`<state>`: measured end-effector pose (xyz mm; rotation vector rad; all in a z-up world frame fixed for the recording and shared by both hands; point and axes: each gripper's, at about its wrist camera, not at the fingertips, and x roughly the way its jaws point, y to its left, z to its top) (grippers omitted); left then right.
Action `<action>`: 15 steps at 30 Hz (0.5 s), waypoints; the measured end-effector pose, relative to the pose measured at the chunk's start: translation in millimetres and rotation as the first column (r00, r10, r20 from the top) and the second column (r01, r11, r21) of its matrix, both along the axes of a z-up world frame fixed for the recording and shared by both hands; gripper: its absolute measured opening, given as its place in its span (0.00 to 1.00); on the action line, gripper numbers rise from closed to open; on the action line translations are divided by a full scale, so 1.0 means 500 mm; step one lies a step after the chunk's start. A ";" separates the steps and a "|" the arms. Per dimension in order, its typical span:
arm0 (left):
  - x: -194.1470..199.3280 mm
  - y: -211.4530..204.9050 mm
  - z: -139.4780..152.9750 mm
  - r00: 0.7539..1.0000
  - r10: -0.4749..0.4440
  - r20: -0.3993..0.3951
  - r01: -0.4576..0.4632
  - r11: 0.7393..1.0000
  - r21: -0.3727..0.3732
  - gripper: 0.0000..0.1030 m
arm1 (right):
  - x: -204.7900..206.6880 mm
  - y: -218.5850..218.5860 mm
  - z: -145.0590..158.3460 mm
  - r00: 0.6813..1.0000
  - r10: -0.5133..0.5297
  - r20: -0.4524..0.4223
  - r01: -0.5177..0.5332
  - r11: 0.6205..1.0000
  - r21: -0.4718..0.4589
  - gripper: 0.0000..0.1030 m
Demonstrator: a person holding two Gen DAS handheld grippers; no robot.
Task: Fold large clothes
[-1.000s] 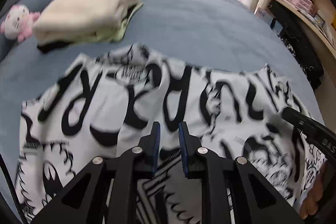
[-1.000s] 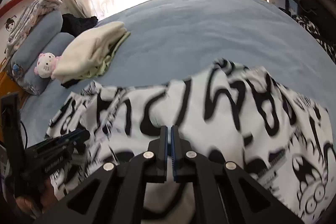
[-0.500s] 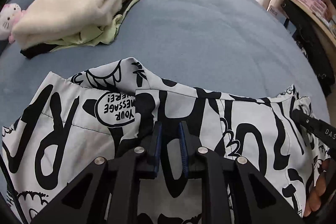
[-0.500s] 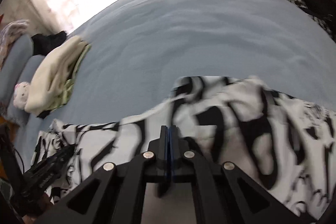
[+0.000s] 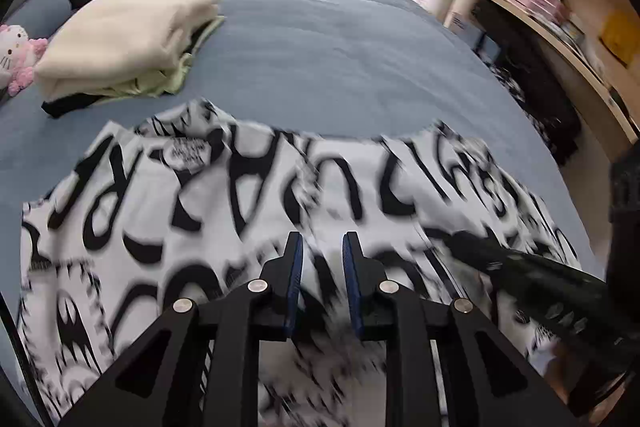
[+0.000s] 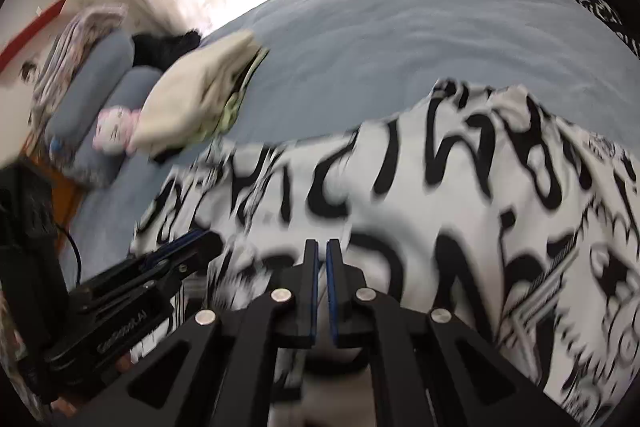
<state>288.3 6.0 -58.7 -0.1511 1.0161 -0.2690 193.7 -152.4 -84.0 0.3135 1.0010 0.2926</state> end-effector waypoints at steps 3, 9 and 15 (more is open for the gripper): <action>-0.038 -0.012 -0.013 0.999 -0.029 -0.022 0.029 1.000 0.008 0.18 | -0.050 0.017 -0.018 1.000 0.019 -0.011 -0.019 0.999 -0.043 0.04; -0.111 -0.012 -0.080 0.992 -0.029 -0.125 0.032 0.999 0.026 0.18 | -0.140 -0.002 -0.054 0.999 0.001 -0.054 -0.001 1.000 -0.015 0.06; -0.152 -0.005 -0.091 0.993 -0.010 -0.116 0.016 0.999 0.051 0.19 | -0.188 -0.006 -0.075 0.996 -0.046 -0.073 0.047 0.999 0.003 0.06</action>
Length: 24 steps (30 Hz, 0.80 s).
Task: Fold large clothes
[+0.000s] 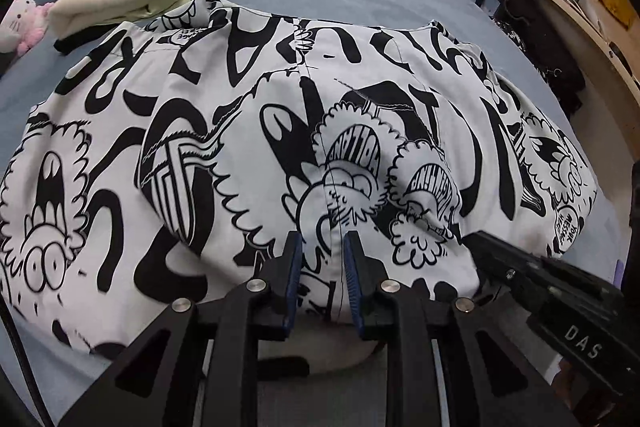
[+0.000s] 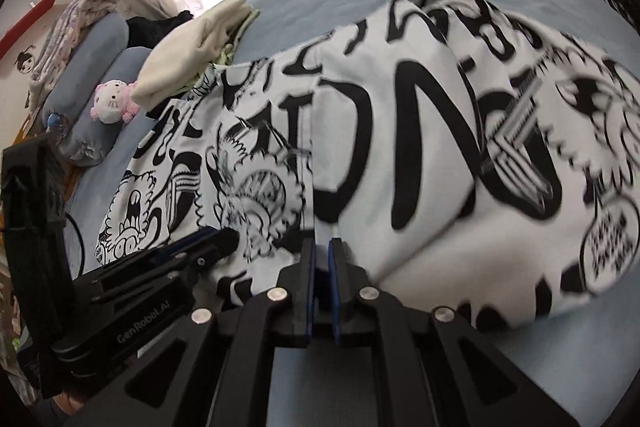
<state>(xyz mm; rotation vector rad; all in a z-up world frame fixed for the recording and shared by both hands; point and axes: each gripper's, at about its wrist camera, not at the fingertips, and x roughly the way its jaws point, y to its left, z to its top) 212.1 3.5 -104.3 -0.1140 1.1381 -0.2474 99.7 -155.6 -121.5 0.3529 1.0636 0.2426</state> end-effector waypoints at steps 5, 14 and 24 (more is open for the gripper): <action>-0.034 0.012 0.019 1.000 0.017 0.019 -0.017 1.000 -0.010 0.19 | -0.017 0.014 0.007 1.000 0.006 0.002 -0.006 0.999 -0.052 0.06; -0.107 0.047 0.093 0.995 0.037 0.088 -0.033 0.998 -0.049 0.20 | -0.077 0.022 0.073 0.997 -0.032 0.072 0.035 0.998 -0.043 0.06; -0.191 0.140 0.151 0.985 0.125 0.121 -0.103 0.980 -0.171 0.38 | -0.166 0.044 0.159 0.978 -0.031 0.205 0.039 0.999 -0.035 0.06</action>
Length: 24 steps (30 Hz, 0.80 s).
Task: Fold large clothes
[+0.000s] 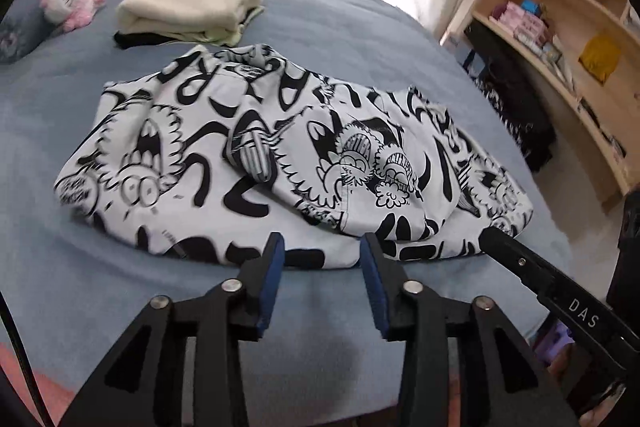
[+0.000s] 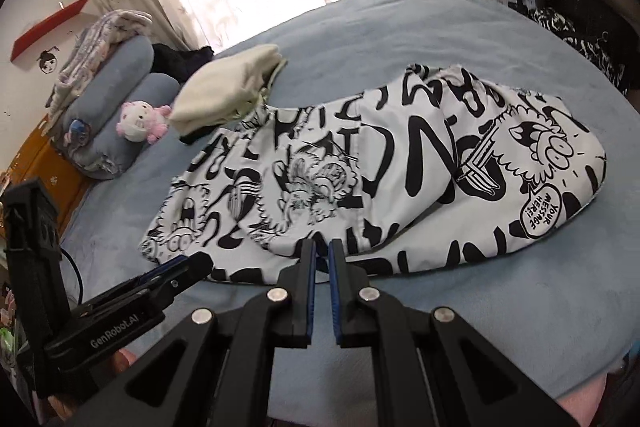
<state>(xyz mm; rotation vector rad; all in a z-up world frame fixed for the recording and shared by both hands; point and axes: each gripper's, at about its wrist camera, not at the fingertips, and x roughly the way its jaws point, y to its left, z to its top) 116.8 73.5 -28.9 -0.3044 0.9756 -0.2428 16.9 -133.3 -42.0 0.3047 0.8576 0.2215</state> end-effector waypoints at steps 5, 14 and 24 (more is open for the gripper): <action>-0.033 0.065 -0.004 0.998 0.066 -0.013 -0.067 0.993 -0.093 0.43 | -0.025 0.021 0.012 0.999 0.012 0.035 -0.012 1.000 -0.002 0.06; -0.046 0.179 -0.103 0.967 0.225 -0.118 -0.250 0.919 -0.304 0.47 | -0.019 0.068 -0.014 0.998 0.055 0.012 -0.055 0.998 -0.004 0.06; -0.010 0.228 -0.209 0.928 0.338 -0.158 -0.373 0.845 -0.384 0.47 | 0.025 0.096 -0.053 0.996 0.081 -0.023 -0.081 0.996 -0.026 0.06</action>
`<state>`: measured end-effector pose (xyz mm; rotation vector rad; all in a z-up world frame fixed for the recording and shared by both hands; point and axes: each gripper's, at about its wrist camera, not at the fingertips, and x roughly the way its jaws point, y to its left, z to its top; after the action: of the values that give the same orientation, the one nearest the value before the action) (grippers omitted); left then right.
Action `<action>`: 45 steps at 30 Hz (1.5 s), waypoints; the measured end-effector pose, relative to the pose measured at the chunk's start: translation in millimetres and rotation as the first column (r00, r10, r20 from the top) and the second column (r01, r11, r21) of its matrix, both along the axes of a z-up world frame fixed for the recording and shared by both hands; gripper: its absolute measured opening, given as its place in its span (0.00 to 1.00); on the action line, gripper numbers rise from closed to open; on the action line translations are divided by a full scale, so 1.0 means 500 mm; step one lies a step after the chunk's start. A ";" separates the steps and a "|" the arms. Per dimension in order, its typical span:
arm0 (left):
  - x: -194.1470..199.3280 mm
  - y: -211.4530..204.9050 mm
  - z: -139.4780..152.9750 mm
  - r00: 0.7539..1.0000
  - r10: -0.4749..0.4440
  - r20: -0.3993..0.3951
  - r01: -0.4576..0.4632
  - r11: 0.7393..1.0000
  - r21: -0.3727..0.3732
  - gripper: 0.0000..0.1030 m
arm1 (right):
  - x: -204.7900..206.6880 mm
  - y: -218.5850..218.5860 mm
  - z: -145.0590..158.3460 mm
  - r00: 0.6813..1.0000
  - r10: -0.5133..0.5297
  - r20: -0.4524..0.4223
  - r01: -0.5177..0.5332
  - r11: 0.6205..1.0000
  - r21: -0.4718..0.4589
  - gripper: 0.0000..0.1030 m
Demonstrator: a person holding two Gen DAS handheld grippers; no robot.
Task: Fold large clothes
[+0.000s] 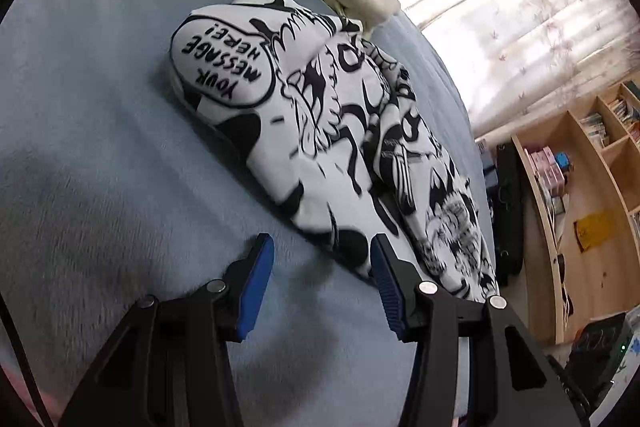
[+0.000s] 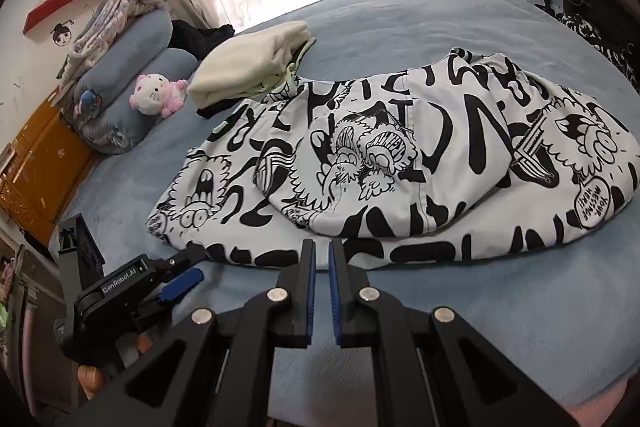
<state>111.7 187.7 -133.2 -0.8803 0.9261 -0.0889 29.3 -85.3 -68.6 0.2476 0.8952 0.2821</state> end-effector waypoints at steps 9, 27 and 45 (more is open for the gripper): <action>0.119 0.029 -0.027 0.997 0.079 -0.010 -0.079 0.996 0.030 0.47 | 0.087 0.002 -0.022 1.000 -0.012 0.012 0.013 0.999 -0.044 0.06; 0.232 -0.101 0.153 0.962 -0.086 0.259 -0.032 0.907 0.420 0.09 | 0.246 -0.021 -0.131 0.996 -0.081 -0.046 0.080 0.996 -0.030 0.06; 0.288 -0.537 0.304 0.781 -0.539 0.316 0.238 0.724 0.647 0.09 | 0.088 -0.191 -0.107 0.999 0.002 -0.050 0.010 0.968 0.251 0.06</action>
<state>255.8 -80.5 18.5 -0.0435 0.5875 -0.3754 73.2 -180.9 -122.1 0.4932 0.9083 0.3878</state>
